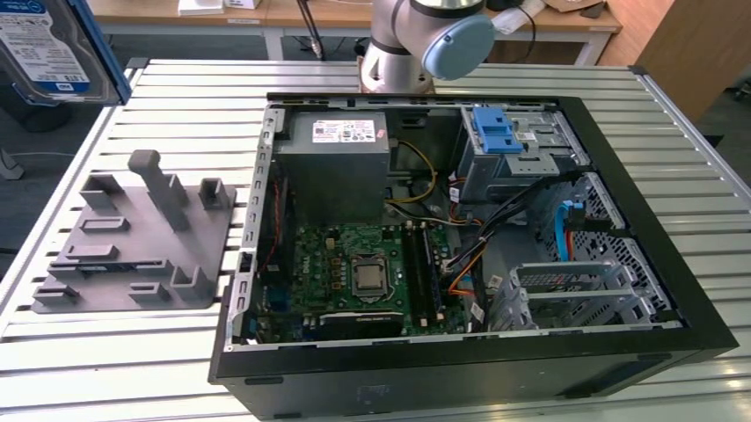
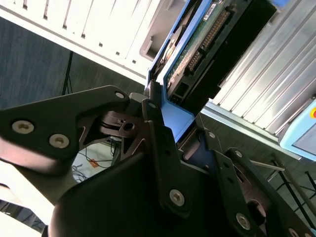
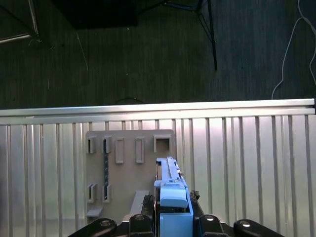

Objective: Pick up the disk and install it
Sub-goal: 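Pick up the disk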

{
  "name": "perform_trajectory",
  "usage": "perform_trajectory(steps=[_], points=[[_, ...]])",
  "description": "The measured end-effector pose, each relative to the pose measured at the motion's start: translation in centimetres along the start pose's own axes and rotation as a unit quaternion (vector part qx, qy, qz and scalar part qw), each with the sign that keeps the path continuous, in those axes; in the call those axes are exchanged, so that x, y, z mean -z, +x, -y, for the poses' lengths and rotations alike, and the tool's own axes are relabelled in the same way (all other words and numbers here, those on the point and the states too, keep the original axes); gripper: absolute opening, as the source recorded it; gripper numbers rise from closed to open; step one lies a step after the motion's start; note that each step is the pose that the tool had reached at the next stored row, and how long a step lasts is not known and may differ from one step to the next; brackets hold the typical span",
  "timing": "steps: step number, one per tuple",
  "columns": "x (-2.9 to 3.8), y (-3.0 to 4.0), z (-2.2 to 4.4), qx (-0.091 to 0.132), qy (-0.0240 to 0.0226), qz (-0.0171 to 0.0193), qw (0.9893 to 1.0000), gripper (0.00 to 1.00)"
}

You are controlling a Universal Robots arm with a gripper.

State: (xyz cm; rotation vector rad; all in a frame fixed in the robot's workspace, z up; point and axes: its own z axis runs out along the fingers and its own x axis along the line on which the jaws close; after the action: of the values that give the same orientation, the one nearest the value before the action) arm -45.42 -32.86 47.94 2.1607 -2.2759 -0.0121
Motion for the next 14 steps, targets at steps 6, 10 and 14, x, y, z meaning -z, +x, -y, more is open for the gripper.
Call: perform_trajectory(steps=[6, 10, 14], points=[[0.01, -0.05, 0.91, 0.0, 0.0, 0.0, 1.0, 0.37], [0.01, -0.1, 1.96, 0.0, 0.0001, 0.0, 1.0, 0.37], [0.02, -0.14, 2.59, 0.0, 0.0, 0.0, 1.0, 0.37]])
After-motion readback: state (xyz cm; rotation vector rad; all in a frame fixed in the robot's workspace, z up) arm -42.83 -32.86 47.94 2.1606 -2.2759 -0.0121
